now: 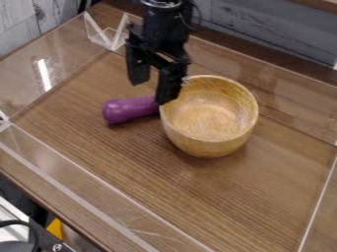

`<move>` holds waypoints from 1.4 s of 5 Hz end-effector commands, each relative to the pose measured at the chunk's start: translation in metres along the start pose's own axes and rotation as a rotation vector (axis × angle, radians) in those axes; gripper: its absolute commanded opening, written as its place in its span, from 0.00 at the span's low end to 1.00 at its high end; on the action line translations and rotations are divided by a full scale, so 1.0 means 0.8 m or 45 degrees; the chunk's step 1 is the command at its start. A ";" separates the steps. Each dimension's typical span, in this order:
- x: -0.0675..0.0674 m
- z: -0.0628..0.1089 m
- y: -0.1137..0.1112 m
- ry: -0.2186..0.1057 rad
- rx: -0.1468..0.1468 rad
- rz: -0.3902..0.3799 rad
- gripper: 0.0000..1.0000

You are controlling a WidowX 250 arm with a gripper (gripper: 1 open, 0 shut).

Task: Put the purple eggplant in the brown bowl

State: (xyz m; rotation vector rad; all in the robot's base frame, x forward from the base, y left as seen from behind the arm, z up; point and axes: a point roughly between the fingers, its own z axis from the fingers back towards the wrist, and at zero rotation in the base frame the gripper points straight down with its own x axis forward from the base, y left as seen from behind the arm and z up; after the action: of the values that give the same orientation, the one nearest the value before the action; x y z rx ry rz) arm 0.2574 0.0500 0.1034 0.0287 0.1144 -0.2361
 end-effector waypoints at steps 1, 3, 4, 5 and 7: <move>-0.007 0.012 0.025 -0.077 0.068 -0.029 1.00; -0.017 -0.007 0.052 -0.100 0.099 -0.060 1.00; -0.017 -0.017 0.055 -0.105 0.101 -0.067 1.00; -0.017 -0.028 0.058 -0.111 0.102 -0.071 1.00; -0.017 -0.045 0.066 -0.135 0.114 -0.076 1.00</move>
State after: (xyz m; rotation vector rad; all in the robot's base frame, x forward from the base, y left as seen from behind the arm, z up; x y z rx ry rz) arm 0.2494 0.1020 0.0618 0.0831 0.0276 -0.3068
